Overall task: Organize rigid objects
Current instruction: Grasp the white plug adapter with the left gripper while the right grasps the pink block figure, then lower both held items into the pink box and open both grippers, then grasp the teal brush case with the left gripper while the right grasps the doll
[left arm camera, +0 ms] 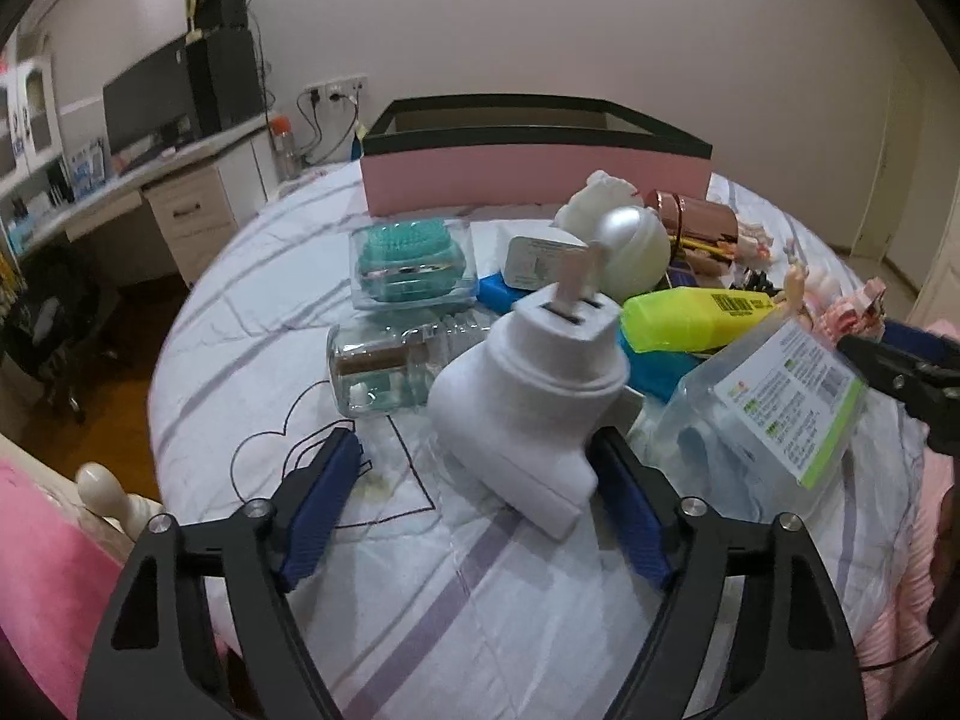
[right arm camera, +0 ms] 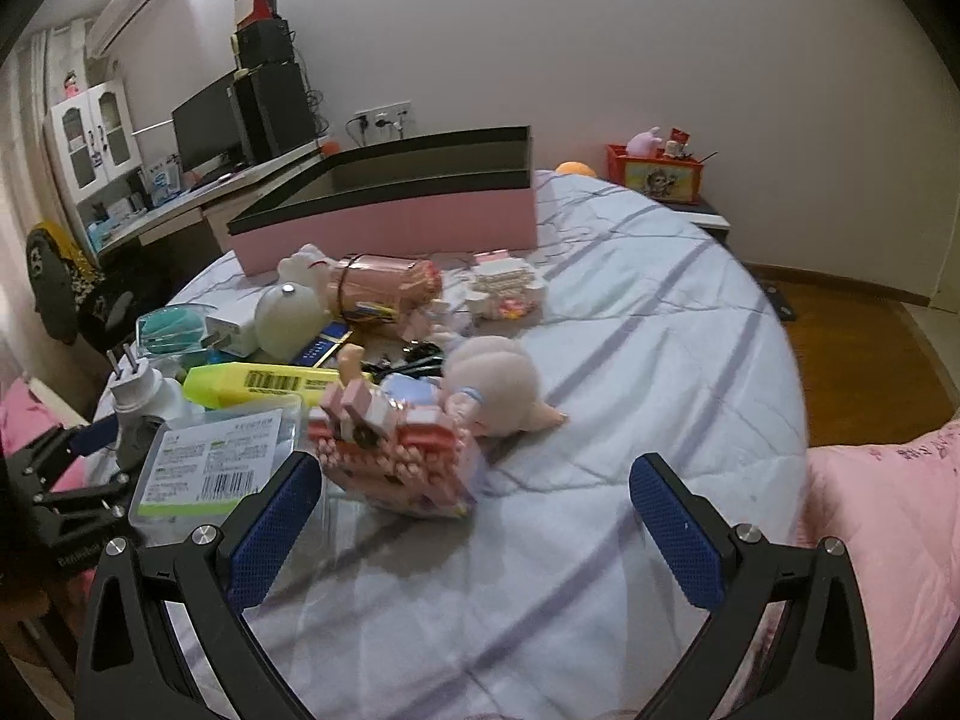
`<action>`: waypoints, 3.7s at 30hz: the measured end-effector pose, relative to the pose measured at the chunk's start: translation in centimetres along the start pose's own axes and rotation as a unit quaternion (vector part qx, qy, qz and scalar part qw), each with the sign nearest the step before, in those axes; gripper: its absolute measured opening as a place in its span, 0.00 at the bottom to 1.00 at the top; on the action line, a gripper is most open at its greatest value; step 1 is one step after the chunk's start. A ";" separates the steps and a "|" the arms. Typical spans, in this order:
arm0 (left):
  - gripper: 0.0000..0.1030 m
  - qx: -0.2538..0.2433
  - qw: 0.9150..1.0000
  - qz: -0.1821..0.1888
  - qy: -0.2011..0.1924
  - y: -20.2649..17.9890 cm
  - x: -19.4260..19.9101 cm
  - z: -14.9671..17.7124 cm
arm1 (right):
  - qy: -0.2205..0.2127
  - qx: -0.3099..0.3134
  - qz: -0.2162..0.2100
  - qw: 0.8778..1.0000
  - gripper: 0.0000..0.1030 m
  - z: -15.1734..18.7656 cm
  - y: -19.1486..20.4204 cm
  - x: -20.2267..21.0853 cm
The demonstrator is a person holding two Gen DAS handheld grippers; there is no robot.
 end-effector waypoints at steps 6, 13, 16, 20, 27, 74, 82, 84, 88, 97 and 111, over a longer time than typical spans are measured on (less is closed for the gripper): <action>0.62 -0.002 1.000 0.021 -0.004 -0.1 -0.3 -0.6 | 0.011 -0.006 -0.048 0.999 0.67 -0.4 0.7 -1.3; 0.50 -0.010 0.999 0.039 -0.006 -0.7 0.1 -0.7 | 0.004 0.006 -0.065 0.998 0.50 -0.2 1.2 -0.3; 0.49 -0.006 0.999 0.046 -0.008 -0.8 0.5 -0.9 | -0.006 0.002 -0.060 0.998 0.50 -0.3 0.5 0.4; 0.49 -0.009 0.998 0.054 -0.020 -1.3 1.4 -1.5 | -0.015 0.004 -0.059 0.998 0.50 -1.1 0.0 1.1; 0.50 -0.021 0.997 0.055 -0.049 -1.6 3.1 -4.2 | -0.042 0.020 -0.066 0.997 0.50 -3.5 0.6 1.9; 1.00 -0.031 0.989 -0.046 -0.137 3.6 1.6 -20.5 | -0.046 0.036 -0.054 0.997 0.88 -22.2 3.9 -5.6; 1.00 -0.012 0.965 -0.061 -0.254 1.4 13.3 -13.9 | -0.181 0.049 -0.026 0.982 1.00 -16.2 4.0 7.3; 1.00 -0.013 0.963 -0.064 -0.262 0.7 14.7 -12.3 | -0.212 0.049 -0.014 0.976 1.00 -14.4 3.9 9.8; 1.00 -0.025 0.962 -0.064 -0.263 -0.6 16.4 -9.6 | -0.254 0.047 0.025 0.966 1.00 -10.6 3.5 13.1; 1.00 -0.046 0.968 -0.071 -0.237 -1.3 16.7 -6.5 | -0.263 0.035 0.058 0.962 1.00 -6.3 1.8 15.6; 1.00 -0.022 0.988 -0.079 -0.127 2.6 10.1 -3.4 | -0.107 0.027 0.076 0.991 1.00 -1.8 -1.0 6.0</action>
Point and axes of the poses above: each gripper's, at about its wrist camera, not at the fingertips, and x roughly against the way its jaws point, y to its left, z to its underside, the point moved 3 cm from there along -x, roughly the way its jaws point, and after that the axes turned 7 degrees about z, right-handed, at the moved point
